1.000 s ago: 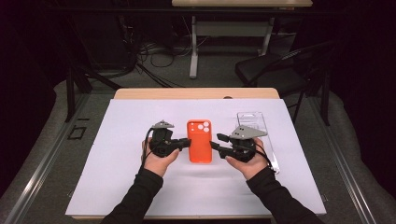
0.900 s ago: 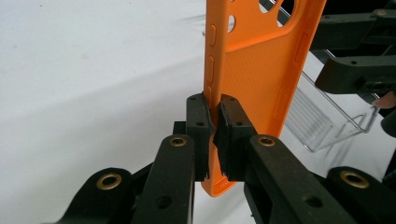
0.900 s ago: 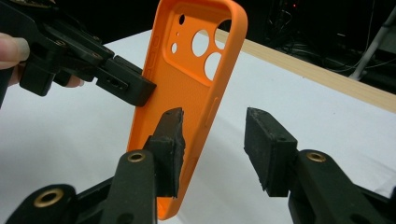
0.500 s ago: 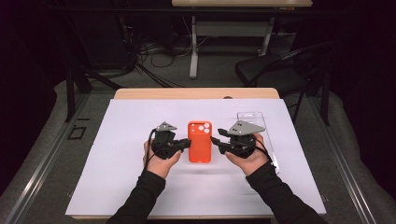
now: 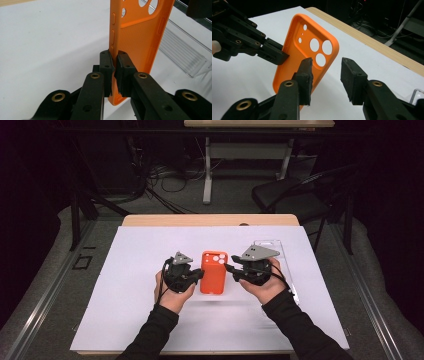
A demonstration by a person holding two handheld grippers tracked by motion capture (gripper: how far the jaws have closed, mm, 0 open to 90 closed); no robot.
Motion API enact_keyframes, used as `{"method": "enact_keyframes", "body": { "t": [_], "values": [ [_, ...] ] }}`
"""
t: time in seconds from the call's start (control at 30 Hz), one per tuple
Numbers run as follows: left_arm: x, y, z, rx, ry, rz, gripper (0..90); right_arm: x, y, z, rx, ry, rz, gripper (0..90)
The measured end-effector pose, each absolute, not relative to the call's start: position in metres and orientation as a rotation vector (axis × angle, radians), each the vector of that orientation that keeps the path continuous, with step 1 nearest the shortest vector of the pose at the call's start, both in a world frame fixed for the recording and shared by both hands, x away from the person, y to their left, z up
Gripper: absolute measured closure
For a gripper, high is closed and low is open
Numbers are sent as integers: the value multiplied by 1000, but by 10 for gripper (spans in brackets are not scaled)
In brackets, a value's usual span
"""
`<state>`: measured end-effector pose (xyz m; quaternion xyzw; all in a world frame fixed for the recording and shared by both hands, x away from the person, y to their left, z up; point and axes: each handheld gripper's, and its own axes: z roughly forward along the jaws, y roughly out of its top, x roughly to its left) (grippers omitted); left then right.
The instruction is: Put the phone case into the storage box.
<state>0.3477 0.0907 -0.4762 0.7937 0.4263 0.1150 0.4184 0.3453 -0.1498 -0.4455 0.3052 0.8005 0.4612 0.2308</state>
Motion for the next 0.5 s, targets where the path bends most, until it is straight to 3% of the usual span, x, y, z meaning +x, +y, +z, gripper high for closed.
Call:
{"method": "enact_keyframes", "body": {
  "t": [0.5],
  "values": [
    [344, 83, -478, 2034, 1040, 316, 842, 352, -149, -444, 867, 2223, 1238, 655]
  ]
}}
